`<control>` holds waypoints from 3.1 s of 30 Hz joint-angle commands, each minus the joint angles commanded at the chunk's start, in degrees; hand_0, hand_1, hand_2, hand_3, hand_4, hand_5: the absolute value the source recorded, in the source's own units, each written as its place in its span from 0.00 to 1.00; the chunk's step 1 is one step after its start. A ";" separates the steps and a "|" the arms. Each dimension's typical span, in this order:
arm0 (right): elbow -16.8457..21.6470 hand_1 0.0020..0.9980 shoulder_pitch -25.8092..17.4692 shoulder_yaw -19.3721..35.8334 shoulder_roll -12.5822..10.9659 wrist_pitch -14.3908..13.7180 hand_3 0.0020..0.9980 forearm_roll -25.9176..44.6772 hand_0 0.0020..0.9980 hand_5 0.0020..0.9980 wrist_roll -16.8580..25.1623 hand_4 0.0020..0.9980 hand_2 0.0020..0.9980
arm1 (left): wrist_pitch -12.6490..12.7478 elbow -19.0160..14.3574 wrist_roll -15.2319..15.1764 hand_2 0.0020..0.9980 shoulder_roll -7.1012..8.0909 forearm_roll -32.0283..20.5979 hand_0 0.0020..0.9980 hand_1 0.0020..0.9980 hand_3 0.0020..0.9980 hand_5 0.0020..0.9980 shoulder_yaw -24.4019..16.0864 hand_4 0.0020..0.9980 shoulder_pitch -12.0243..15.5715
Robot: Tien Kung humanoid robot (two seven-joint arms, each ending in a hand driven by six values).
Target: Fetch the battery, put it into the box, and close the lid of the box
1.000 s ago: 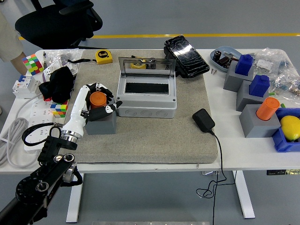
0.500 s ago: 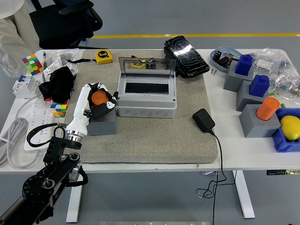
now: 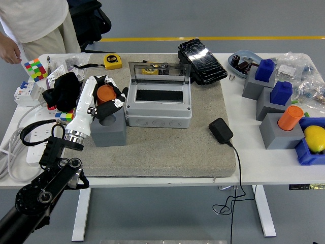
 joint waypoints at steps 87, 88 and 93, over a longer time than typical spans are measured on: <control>0.42 0.63 0.28 0.01 0.48 -0.44 0.55 -0.94 0.58 0.48 0.49 0.96 0.65 | 3.78 14.46 17.20 0.76 -4.67 20.39 0.59 0.70 0.85 0.47 25.78 1.00 -28.78; 0.42 0.63 0.28 -0.03 0.47 -0.44 0.55 -0.93 0.58 0.48 0.49 0.96 0.66 | 4.34 14.25 16.46 0.54 -4.67 20.04 0.35 0.50 0.62 0.53 25.27 1.00 -28.81; 0.45 0.63 0.36 -0.18 0.50 -0.46 0.55 -0.88 0.58 0.48 0.51 0.96 0.66 | 4.57 15.90 17.23 0.54 -4.67 21.58 0.35 0.50 0.62 0.53 22.72 1.00 -29.86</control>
